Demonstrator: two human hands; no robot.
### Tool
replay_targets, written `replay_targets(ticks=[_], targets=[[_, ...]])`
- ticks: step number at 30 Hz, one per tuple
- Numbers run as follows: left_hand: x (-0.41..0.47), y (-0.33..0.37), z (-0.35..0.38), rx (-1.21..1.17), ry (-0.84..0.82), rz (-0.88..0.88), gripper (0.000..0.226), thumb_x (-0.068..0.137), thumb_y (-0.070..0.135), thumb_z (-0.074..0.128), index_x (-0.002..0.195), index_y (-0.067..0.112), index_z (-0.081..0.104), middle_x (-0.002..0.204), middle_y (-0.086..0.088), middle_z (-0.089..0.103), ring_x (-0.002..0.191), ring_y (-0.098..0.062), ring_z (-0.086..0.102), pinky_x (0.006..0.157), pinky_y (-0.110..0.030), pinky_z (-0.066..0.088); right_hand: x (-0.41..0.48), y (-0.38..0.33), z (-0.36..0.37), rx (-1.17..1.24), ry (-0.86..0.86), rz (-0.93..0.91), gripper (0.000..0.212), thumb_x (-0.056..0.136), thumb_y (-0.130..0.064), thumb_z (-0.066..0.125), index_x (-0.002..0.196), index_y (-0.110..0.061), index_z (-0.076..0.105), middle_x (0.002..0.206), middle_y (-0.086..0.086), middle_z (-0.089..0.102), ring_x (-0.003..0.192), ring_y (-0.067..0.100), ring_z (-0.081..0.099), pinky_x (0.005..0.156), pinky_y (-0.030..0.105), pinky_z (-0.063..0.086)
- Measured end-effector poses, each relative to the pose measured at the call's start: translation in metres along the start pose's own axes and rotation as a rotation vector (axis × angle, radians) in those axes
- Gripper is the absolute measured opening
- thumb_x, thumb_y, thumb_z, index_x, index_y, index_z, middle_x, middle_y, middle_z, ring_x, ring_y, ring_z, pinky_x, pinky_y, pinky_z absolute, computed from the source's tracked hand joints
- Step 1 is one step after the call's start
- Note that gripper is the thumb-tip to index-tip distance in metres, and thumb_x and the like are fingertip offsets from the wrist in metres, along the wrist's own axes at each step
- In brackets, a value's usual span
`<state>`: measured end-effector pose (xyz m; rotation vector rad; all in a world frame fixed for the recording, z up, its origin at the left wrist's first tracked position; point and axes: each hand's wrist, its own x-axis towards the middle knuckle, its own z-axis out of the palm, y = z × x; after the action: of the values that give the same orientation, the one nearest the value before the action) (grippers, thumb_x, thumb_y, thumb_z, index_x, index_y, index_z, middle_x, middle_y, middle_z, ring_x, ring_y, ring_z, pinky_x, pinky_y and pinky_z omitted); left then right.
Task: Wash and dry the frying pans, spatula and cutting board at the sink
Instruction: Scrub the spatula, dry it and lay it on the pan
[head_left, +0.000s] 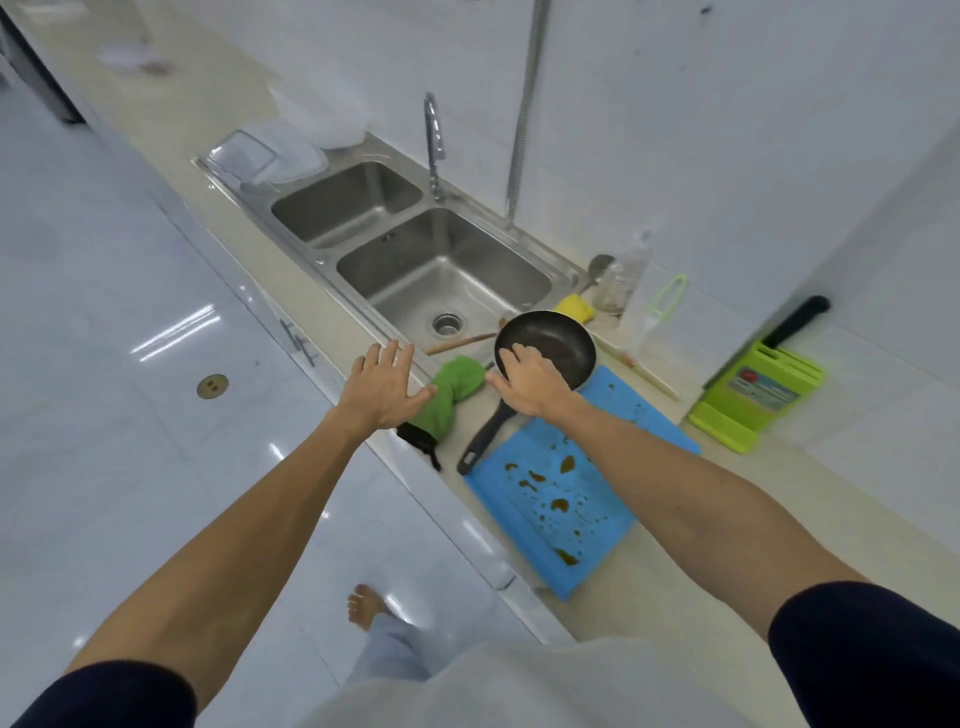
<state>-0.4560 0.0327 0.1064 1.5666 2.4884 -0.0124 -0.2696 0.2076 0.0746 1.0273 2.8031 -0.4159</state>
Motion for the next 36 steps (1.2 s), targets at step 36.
replay_targets(ticks=[36], targets=[[0.299, -0.209, 0.060, 0.002, -0.278, 0.494, 0.061, 0.090, 0.040, 0.060, 0.138, 0.005, 0.047, 0.137, -0.016, 0.052, 0.129, -0.038, 0.045, 0.107, -0.049, 0.036, 0.299, -0.062, 0.120, 1.059, 0.233, 1.259, 0.022, 0.099, -0.020, 0.059, 0.095, -0.002, 0.070, 0.104, 0.019, 0.071, 0.106, 0.035, 0.066, 0.095, 0.039, 0.053]])
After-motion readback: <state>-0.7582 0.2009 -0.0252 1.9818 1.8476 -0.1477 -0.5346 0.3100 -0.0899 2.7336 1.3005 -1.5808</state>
